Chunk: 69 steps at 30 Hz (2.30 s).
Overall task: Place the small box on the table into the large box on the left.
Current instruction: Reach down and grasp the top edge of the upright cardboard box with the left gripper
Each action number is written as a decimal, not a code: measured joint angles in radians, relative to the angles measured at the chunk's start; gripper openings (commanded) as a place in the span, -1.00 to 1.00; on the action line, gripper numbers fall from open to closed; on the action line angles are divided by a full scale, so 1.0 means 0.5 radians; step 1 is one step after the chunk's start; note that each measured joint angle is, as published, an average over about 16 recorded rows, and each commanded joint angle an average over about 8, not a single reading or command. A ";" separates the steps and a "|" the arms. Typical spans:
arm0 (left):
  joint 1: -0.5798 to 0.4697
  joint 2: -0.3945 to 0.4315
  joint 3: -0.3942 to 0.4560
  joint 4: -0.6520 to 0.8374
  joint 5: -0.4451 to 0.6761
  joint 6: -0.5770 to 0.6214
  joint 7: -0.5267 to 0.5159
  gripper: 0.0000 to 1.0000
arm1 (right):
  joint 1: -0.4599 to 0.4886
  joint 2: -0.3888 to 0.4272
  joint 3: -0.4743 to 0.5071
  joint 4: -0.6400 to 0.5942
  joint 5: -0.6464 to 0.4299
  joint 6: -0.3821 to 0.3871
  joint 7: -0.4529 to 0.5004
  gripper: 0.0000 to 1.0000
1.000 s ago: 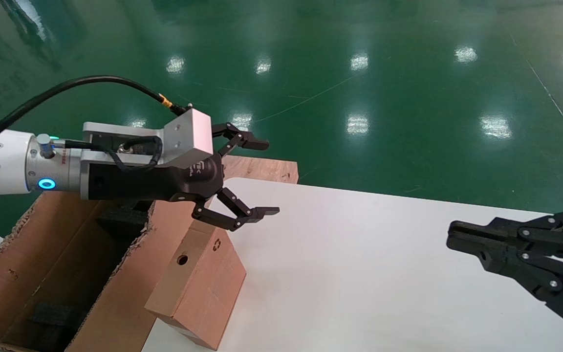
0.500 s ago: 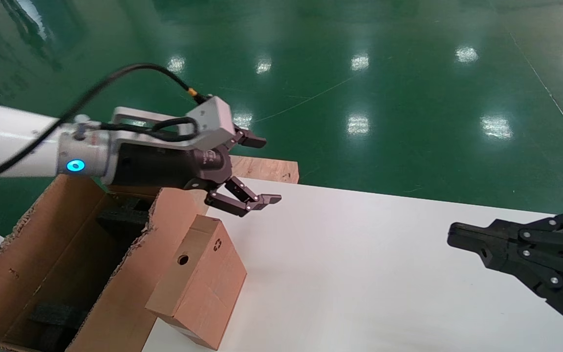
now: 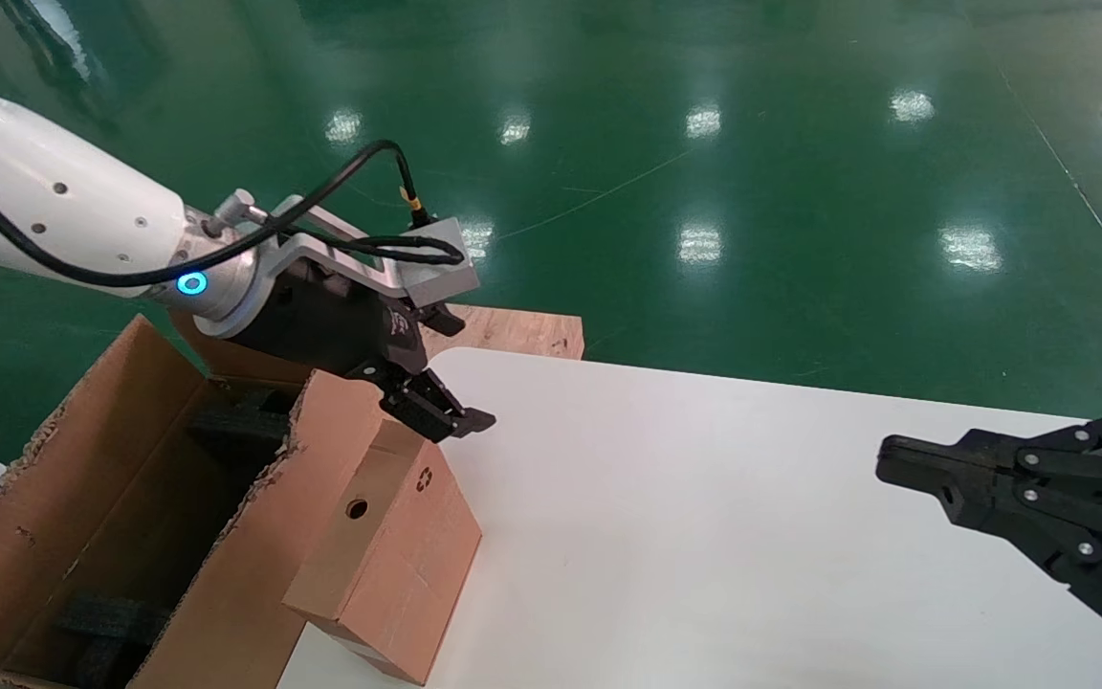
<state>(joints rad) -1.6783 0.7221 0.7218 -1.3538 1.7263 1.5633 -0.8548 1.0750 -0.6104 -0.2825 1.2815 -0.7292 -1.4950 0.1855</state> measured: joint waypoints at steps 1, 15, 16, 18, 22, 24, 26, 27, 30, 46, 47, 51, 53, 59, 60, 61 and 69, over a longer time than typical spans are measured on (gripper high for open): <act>-0.015 0.004 0.018 0.000 0.016 0.009 -0.016 1.00 | 0.000 0.000 0.000 0.000 0.000 0.000 0.000 -1.00; -0.069 0.044 0.100 0.042 0.020 0.011 -0.081 1.00 | 0.000 0.000 -0.001 -0.001 0.001 0.000 -0.001 -1.00; -0.074 0.050 0.109 0.048 0.012 0.011 -0.090 1.00 | 0.000 0.000 -0.001 -0.001 0.001 0.000 -0.001 -1.00; -0.088 0.064 0.130 0.060 -0.001 0.011 -0.113 1.00 | 0.000 0.000 -0.001 -0.001 0.001 0.000 -0.001 -1.00; -0.139 0.102 0.200 0.073 0.017 0.012 -0.204 1.00 | 0.001 0.000 -0.002 -0.002 0.001 0.000 -0.001 -1.00; -0.174 0.131 0.254 0.073 0.056 0.018 -0.281 1.00 | 0.001 0.000 -0.002 -0.002 0.001 0.000 -0.001 -1.00; -0.214 0.167 0.325 0.071 0.114 0.024 -0.378 1.00 | 0.001 0.000 -0.002 -0.002 0.001 0.000 -0.001 -1.00; -0.235 0.186 0.367 0.070 0.146 0.028 -0.433 1.00 | 0.001 0.000 -0.002 -0.002 0.001 0.000 -0.002 -1.00; -0.305 0.246 0.513 0.067 0.241 0.037 -0.608 1.00 | 0.001 0.001 -0.003 -0.002 0.002 0.000 -0.002 -1.00; -0.715 0.451 1.345 0.052 0.239 0.045 -1.303 1.00 | 0.002 0.002 -0.005 -0.002 0.003 0.001 -0.003 -1.00; -0.734 0.455 1.383 0.054 0.214 0.044 -1.320 1.00 | 0.002 0.002 -0.005 -0.002 0.003 0.001 -0.003 -1.00; -0.804 0.470 1.536 0.061 0.113 0.044 -1.381 1.00 | 0.002 0.002 -0.006 -0.002 0.004 0.002 -0.003 -1.00; -0.834 0.478 1.611 0.065 0.059 0.044 -1.404 1.00 | 0.002 0.002 -0.006 -0.002 0.004 0.002 -0.003 -1.00; -0.919 0.499 1.838 0.075 -0.119 0.045 -1.451 1.00 | 0.002 0.002 -0.007 -0.002 0.004 0.002 -0.004 -1.00; -0.933 0.501 1.874 0.076 -0.151 0.043 -1.455 1.00 | 0.002 0.002 -0.007 -0.002 0.005 0.002 -0.004 -1.00; -0.946 0.503 1.907 0.076 -0.182 0.042 -1.457 1.00 | 0.002 0.002 -0.007 -0.002 0.005 0.002 -0.004 -1.00; -1.014 0.517 2.117 0.090 -0.396 0.019 -1.444 1.00 | 0.002 0.003 -0.008 -0.002 0.005 0.003 -0.004 -1.00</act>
<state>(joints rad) -2.1855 0.9805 1.7802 -1.3089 1.5283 1.5730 -1.5766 1.0762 -0.6090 -0.2866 1.2805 -0.7265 -1.4937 0.1833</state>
